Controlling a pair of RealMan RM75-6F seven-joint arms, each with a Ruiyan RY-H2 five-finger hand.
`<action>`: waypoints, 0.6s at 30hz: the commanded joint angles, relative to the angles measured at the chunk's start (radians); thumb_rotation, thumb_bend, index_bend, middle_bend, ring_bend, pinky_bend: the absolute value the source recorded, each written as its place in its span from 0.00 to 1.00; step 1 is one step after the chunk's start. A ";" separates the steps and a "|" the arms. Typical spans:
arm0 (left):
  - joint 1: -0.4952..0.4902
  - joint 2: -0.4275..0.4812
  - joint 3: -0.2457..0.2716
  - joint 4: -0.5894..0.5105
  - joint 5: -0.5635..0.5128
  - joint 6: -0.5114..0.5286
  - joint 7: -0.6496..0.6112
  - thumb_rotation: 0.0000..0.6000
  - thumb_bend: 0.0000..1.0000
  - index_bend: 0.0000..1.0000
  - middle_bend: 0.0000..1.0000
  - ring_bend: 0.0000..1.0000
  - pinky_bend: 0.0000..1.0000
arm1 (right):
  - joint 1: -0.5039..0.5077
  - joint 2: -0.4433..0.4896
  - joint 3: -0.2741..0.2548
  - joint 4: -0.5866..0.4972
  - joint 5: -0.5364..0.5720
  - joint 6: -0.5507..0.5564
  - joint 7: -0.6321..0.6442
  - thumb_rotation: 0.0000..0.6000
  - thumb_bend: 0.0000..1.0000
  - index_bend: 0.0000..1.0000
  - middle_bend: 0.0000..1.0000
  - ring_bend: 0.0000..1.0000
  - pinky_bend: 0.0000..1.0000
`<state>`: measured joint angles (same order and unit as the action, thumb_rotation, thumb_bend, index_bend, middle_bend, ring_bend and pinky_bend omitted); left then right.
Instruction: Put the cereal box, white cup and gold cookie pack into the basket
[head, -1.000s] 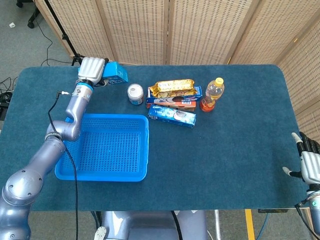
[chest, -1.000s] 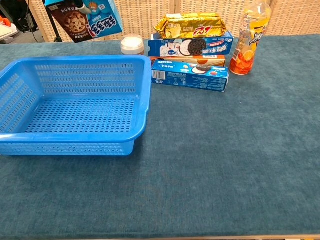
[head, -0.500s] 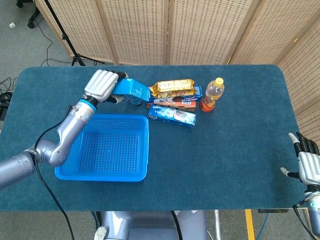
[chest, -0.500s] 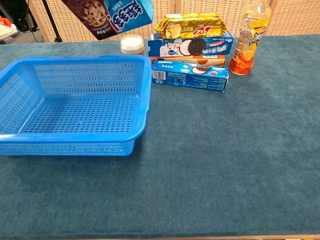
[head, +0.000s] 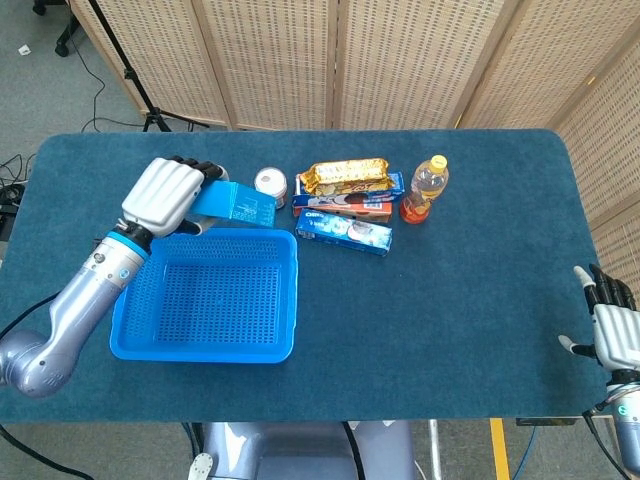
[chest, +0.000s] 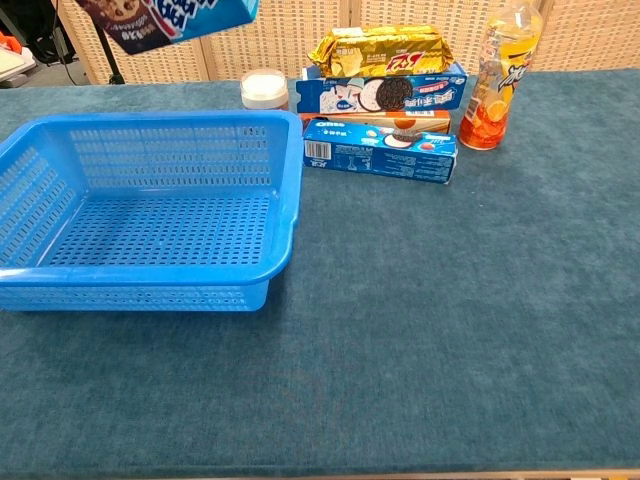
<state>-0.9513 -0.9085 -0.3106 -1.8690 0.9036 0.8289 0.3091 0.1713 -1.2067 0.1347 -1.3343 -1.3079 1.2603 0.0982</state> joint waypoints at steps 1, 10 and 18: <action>0.003 0.044 0.021 -0.025 0.023 -0.079 -0.040 1.00 0.40 0.84 0.49 0.46 0.42 | 0.000 0.000 0.000 0.000 0.001 -0.001 -0.001 1.00 0.16 0.00 0.00 0.00 0.05; 0.005 0.081 0.071 -0.044 0.097 -0.229 -0.125 1.00 0.40 0.84 0.49 0.46 0.42 | 0.003 -0.004 -0.002 0.002 0.001 -0.006 -0.004 1.00 0.16 0.00 0.00 0.00 0.05; -0.016 0.040 0.126 -0.003 0.127 -0.303 -0.136 1.00 0.38 0.84 0.49 0.46 0.42 | 0.003 -0.007 -0.001 0.005 -0.004 0.002 0.002 1.00 0.16 0.00 0.00 0.00 0.05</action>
<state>-0.9629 -0.8607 -0.1908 -1.8792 1.0256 0.5341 0.1751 0.1741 -1.2130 0.1331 -1.3302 -1.3107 1.2604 0.0986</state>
